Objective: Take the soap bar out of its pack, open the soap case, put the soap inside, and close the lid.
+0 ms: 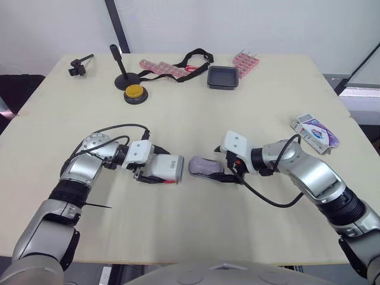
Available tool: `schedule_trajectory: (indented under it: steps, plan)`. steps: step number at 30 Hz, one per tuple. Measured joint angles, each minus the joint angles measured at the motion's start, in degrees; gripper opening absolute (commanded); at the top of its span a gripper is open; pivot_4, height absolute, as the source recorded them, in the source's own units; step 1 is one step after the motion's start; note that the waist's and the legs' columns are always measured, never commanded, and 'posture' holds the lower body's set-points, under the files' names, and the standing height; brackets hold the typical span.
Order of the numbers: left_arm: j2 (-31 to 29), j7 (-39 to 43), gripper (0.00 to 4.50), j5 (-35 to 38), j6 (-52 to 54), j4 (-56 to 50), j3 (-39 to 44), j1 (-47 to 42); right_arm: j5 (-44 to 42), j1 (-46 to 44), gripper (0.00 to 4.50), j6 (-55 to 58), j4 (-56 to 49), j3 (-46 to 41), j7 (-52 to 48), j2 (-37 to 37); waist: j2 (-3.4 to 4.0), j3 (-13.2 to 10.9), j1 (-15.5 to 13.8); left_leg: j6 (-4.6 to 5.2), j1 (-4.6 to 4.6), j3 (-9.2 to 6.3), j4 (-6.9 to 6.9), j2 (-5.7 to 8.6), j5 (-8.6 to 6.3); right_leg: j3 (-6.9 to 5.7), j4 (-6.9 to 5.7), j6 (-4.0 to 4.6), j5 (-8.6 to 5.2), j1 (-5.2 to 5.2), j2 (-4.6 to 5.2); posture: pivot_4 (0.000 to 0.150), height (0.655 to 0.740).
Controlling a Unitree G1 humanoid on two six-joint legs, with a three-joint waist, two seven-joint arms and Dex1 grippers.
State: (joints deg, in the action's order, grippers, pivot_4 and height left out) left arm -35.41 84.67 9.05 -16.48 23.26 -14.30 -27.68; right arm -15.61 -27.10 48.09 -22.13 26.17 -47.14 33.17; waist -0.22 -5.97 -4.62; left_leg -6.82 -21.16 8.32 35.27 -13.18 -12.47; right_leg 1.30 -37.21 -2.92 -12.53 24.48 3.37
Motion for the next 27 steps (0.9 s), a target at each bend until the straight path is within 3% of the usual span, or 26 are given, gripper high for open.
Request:
schedule_trajectory:
  steps: [19, 25, 27]
  plan:
    - [0.08, -0.89, 3.48, -0.15, 0.04, 0.01, -0.03, 0.00, 4.04, -1.08, 4.50, -0.14, 3.95, 4.22, -0.21, -2.40, 0.00, 0.00, 0.02, 0.00, 0.00, 0.00, -0.01, 0.00, 0.01, -0.01, -0.02, 0.00, 0.00, 0.00, -0.02, 0.150, 0.7291]
    - [0.07, -1.21, 3.48, -0.18, 0.16, 0.00, -0.03, 0.02, 4.15, -1.58, 2.70, 0.51, 4.95, 3.61, -0.07, -4.19, -0.01, 0.01, 0.07, -0.01, 0.01, 0.01, -0.01, 0.00, 0.01, -0.02, -0.03, 0.00, 0.00, 0.00, -0.02, 0.150, 0.7291]
    - [0.07, -1.27, 3.48, -0.19, 0.24, 0.00, -0.03, 0.02, 4.10, -1.64, 2.56, 0.83, 4.96, 3.53, -0.10, -4.33, -0.02, 0.01, 0.08, -0.01, 0.02, 0.00, 0.00, 0.00, 0.01, -0.02, -0.04, 0.00, 0.00, 0.00, -0.02, 0.150, 0.7291]
